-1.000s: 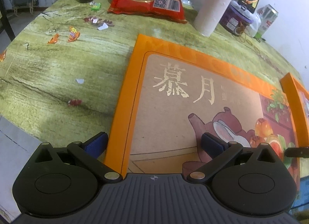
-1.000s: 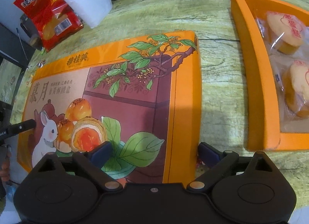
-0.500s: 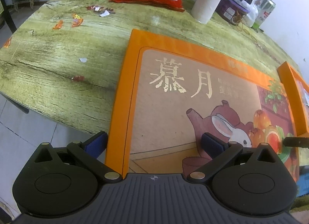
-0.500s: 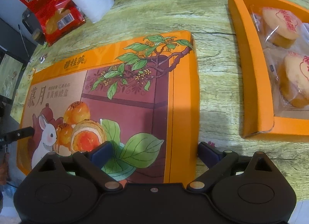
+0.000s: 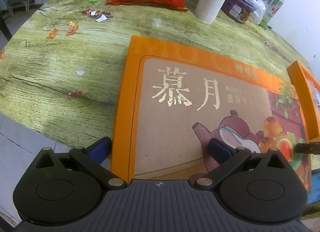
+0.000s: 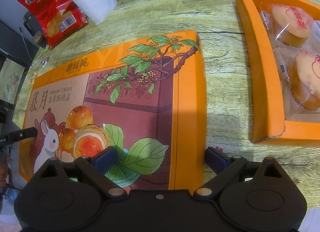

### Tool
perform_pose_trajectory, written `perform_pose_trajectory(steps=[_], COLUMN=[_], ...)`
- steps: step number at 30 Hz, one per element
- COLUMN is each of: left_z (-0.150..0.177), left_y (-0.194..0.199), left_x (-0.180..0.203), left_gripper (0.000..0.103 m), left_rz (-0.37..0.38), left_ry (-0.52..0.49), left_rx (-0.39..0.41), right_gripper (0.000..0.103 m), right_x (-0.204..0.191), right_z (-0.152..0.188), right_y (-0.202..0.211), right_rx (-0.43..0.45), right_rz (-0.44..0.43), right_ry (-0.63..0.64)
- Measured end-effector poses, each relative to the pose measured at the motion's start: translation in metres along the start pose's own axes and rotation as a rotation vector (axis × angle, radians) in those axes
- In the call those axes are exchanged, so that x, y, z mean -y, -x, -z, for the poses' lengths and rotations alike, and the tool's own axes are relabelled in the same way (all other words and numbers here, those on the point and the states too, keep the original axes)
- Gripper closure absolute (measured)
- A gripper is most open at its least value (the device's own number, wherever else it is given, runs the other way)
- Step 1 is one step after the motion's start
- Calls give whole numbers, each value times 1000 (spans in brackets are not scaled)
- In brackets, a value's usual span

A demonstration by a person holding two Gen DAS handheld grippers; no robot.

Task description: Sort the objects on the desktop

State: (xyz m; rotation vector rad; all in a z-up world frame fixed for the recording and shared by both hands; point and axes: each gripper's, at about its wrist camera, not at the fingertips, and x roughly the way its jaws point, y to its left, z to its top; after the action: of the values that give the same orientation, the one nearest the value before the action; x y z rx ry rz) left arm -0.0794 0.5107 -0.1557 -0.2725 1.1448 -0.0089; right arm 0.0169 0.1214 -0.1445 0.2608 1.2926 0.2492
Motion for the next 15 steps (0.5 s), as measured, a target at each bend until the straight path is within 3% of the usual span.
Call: perform_pose_trajectory(steps=[15], left_z=[-4], left_y=[-5], left_x=[-6], left_gripper=[0], left_rz=[24], left_ry=[29], left_rx=[-19], right_gripper=[6], right_x=[6], right_z=[-15], right_y=[-5], right_rx=[7], right_rz=[-16], right_ry=[-28])
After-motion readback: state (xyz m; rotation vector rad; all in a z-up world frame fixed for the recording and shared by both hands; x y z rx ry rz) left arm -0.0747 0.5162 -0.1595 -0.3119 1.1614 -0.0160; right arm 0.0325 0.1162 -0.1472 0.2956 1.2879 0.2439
